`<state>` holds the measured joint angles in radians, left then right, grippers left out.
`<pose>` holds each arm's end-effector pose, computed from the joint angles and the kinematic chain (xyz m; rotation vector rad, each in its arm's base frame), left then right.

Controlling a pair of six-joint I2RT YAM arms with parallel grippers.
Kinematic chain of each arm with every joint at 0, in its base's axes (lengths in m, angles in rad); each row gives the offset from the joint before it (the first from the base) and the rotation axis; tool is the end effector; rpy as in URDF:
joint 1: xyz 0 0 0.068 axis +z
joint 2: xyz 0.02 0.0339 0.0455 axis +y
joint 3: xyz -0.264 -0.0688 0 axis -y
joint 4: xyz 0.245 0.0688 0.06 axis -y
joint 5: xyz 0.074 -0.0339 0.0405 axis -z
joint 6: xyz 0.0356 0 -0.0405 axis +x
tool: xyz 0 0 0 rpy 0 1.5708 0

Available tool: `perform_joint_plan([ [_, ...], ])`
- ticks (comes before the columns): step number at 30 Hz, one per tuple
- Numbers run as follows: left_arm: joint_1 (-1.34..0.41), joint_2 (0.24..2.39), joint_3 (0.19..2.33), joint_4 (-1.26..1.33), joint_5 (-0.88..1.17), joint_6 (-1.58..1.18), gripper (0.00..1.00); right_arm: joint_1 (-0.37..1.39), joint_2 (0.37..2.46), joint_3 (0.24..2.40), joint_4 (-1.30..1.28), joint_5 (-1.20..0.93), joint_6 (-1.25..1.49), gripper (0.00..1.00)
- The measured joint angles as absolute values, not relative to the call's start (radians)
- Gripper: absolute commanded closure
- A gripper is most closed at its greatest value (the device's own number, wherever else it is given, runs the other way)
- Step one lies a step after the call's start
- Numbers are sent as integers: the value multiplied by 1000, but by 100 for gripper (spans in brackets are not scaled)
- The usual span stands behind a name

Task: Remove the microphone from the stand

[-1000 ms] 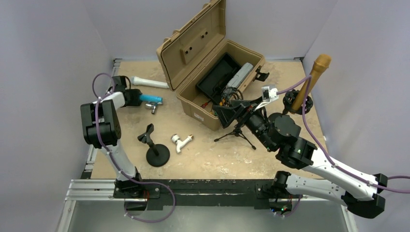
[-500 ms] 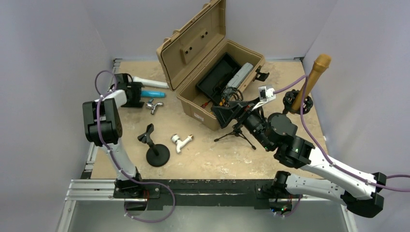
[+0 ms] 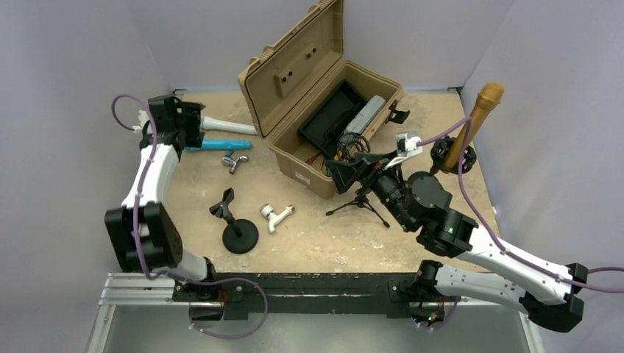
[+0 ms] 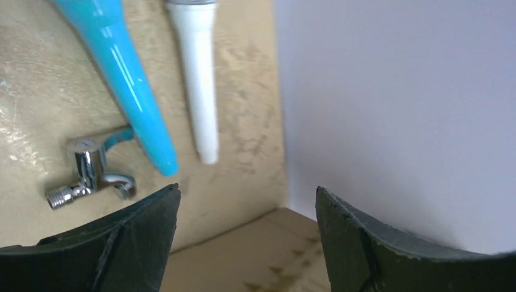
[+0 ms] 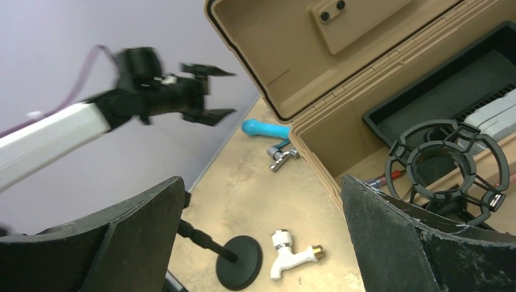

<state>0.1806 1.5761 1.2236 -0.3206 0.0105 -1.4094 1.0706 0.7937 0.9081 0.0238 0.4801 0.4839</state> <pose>0.3520 0.0639 0.2809 -1.6603 1.6370 -0.6574 0.0988 0.1466 0.4038 -0.0292 1.5159 0.9212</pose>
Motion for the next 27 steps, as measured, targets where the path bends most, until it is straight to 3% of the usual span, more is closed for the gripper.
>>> perform_joint_plan([
  [6, 181, 1253, 1113, -297, 51, -1375, 23, 1071, 864, 908, 4, 551, 441, 1],
  [14, 81, 1058, 1088, -316, 76, -1129, 26, 1071, 965, 992, -73, 707, 370, 1],
  [19, -20, 1010, 1184, -336, 128, -914, 28, 1053, 1026, 1105, -129, 853, 337, 1],
  [27, -112, 1011, 1274, -397, 233, -699, 26, 878, 1065, 1235, -234, 1030, 268, 1],
])
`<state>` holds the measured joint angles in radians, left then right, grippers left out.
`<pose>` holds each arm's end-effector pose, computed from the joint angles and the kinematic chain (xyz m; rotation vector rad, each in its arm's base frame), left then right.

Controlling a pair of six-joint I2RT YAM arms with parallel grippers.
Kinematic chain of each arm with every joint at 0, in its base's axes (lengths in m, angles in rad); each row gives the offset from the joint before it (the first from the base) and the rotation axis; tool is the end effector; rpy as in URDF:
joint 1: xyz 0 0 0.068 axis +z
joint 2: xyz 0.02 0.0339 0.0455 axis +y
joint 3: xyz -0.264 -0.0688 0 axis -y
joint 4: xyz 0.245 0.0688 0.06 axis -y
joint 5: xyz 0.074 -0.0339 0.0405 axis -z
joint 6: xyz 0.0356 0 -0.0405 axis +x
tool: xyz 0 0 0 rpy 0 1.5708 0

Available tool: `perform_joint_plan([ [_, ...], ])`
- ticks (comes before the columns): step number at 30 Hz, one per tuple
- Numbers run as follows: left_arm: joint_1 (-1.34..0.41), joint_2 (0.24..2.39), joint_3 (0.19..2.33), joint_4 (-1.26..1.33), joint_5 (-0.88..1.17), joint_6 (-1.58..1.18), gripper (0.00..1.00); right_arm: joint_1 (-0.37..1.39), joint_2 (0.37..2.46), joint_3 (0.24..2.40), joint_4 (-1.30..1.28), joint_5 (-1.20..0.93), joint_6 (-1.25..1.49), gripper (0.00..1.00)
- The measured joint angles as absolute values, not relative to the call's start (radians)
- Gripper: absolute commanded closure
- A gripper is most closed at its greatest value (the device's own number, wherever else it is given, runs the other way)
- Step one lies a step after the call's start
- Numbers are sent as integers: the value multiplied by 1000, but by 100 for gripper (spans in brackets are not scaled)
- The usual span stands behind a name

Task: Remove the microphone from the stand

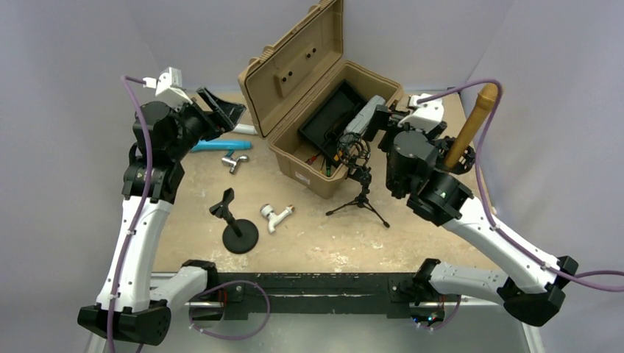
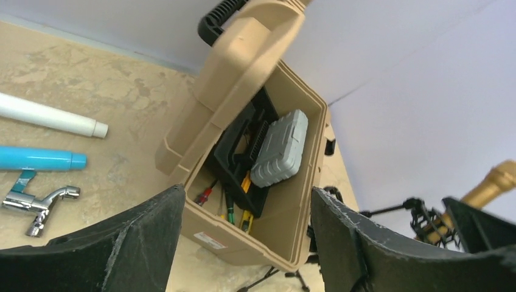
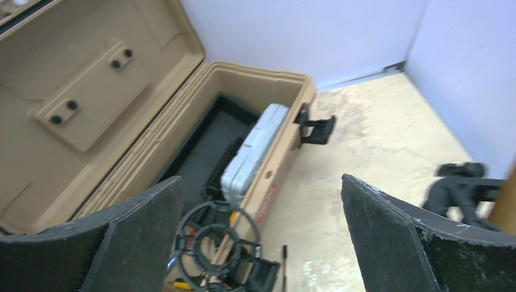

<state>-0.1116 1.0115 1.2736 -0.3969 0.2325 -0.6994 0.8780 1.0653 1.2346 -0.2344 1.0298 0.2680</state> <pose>0.2065 -0.0314 0.4441 -0.3378 1.7353 -0.7948 0.1612 0.1465 0.4389 0.2911 1.5779 0.0461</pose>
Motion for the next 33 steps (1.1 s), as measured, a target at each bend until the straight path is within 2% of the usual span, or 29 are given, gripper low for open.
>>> perform_joint_plan([
  [11, -253, 1029, 1296, -374, 429, -567, 22, 838, 867, 1264, -212, 1220, 106, 4],
  [18, -375, 995, 1296, -356, 450, -475, 21, 795, 813, 1299, -272, 1353, 121, 7],
  [21, -393, 983, 1296, -356, 444, -459, 21, 754, 841, 1309, -311, 1341, 150, 6],
  [26, -429, 972, 1296, -359, 424, -438, 21, 506, 946, 1311, -359, 1212, 182, 6],
  [29, -443, 972, 1296, -363, 411, -426, 21, 406, 984, 1279, -362, 1135, 175, 9],
  [33, -450, 972, 1296, -363, 404, -425, 21, 370, 995, 1254, -360, 1088, 174, 15],
])
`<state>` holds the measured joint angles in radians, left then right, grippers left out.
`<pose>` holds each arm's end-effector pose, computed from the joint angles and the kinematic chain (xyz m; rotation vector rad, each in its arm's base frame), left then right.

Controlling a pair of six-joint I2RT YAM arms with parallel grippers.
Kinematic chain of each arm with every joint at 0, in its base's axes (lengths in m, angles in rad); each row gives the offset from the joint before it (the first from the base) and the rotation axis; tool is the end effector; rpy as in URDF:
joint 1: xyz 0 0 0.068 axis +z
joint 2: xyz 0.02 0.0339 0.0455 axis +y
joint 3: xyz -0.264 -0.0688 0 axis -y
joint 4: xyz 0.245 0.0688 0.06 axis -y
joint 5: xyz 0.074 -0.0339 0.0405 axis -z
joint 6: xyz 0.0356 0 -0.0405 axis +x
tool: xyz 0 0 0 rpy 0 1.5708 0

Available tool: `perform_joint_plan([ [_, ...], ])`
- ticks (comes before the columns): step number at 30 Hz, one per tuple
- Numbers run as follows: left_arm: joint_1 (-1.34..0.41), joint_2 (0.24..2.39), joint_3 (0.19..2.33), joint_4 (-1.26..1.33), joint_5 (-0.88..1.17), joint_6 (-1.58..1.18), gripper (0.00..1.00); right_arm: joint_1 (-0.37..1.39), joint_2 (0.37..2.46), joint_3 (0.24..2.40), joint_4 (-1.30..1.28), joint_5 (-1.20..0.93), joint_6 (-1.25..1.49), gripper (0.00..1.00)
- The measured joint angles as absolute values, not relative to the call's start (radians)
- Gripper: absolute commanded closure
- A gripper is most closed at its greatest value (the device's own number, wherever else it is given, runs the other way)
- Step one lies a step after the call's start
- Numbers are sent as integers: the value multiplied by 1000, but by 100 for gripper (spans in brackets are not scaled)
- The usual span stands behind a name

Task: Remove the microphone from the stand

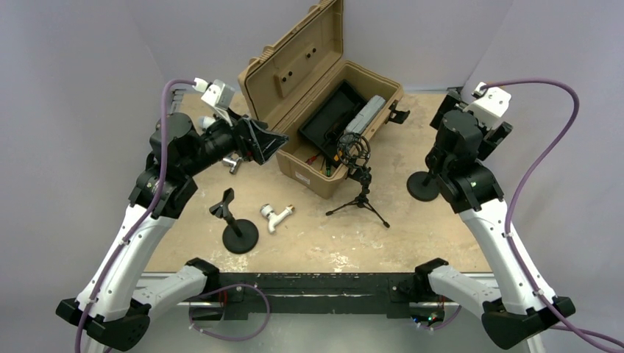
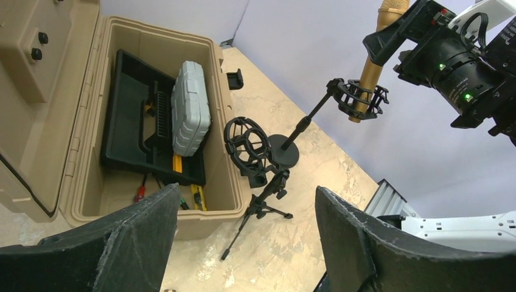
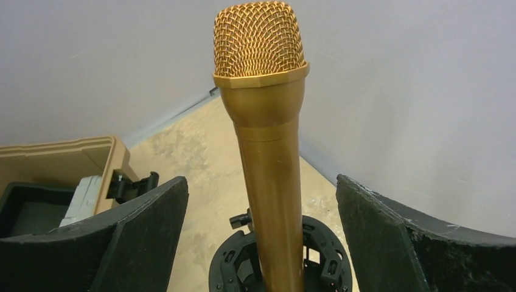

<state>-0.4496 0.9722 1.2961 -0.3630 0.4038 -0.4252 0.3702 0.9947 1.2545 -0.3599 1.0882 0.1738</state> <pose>0.1660 -0.0956 0.4623 0.3488 1.6646 -0.9892 0.1863 0.0385 0.4468 0.6422 1.5083 -0.4886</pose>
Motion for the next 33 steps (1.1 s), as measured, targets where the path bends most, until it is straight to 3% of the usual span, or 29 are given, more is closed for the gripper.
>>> perform_joint_plan([
  [17, -452, 992, 1296, -363, 396, -426, 21, 326, 982, 1151, -314, 1055, 175, 43],
  [27, -453, 1006, 1296, -363, 396, -426, 21, 324, 982, 1148, -303, 1055, 169, 81],
  [33, -453, 1008, 1296, -363, 396, -426, 22, 322, 980, 1148, -303, 1054, 165, 89],
])
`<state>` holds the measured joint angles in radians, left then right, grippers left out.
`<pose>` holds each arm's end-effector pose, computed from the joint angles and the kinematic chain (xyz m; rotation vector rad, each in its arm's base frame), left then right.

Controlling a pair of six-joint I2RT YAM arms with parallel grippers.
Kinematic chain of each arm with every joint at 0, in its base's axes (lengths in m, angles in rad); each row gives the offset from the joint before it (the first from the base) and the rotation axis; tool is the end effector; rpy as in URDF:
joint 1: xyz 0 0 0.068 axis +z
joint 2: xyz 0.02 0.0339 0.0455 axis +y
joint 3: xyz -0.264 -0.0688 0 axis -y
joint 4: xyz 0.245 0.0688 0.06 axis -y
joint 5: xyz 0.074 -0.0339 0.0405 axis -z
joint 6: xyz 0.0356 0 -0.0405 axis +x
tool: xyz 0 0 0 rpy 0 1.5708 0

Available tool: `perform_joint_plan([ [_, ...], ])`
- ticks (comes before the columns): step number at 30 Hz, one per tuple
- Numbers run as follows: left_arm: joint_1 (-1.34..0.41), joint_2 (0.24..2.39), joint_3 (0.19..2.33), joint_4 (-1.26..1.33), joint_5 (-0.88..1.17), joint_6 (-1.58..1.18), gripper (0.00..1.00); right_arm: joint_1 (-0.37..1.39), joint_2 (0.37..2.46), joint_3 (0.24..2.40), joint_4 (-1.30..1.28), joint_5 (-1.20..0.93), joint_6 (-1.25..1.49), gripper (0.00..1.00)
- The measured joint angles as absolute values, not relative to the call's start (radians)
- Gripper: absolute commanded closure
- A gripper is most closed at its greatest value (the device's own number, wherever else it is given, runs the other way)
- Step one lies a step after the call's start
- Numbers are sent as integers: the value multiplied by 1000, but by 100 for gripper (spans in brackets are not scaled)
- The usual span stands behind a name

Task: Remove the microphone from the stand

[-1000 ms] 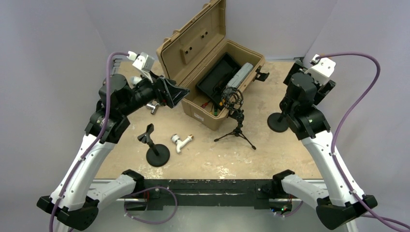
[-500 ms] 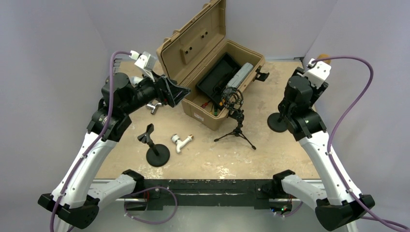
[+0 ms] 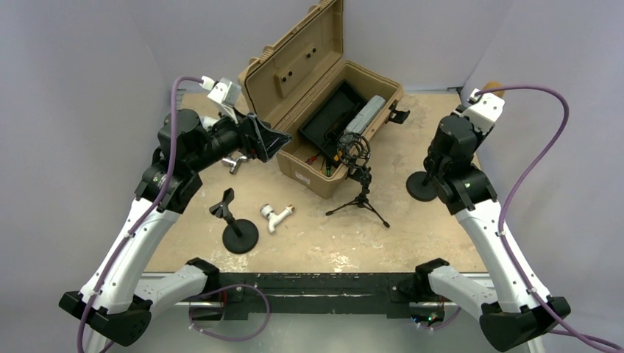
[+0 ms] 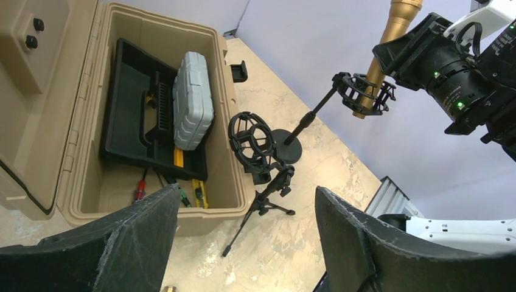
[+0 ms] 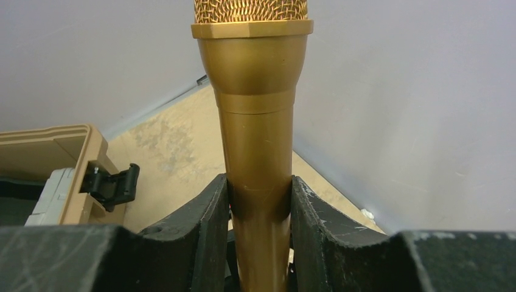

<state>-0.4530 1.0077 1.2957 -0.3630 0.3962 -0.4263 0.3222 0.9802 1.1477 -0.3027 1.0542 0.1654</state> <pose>0.1769 -0.1014 0.4559 0.3407 1.7028 -0.9842 0.1951 0.0325 0.4204 0.6352 1.5375 -0.5251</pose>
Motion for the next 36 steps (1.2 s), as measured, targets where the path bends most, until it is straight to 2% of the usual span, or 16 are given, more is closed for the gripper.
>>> perform_joint_plan([
  [4, -453, 1010, 1296, -363, 396, -426, 22, 322, 978, 1153, -305, 1054, 157, 100],
  [22, -461, 1019, 1294, -363, 392, -426, 22, 321, 904, 1297, -292, 1014, 66, 100],
  [25, -461, 1022, 1294, -362, 393, -426, 21, 321, 899, 1350, -290, 869, 52, 100],
  [30, -461, 1030, 1294, -358, 429, -431, 20, 321, 840, 1367, -245, 435, 15, 100],
  [36, -461, 1062, 1294, -299, 582, -498, 19, 321, 825, 1322, -93, -124, 45, 100],
])
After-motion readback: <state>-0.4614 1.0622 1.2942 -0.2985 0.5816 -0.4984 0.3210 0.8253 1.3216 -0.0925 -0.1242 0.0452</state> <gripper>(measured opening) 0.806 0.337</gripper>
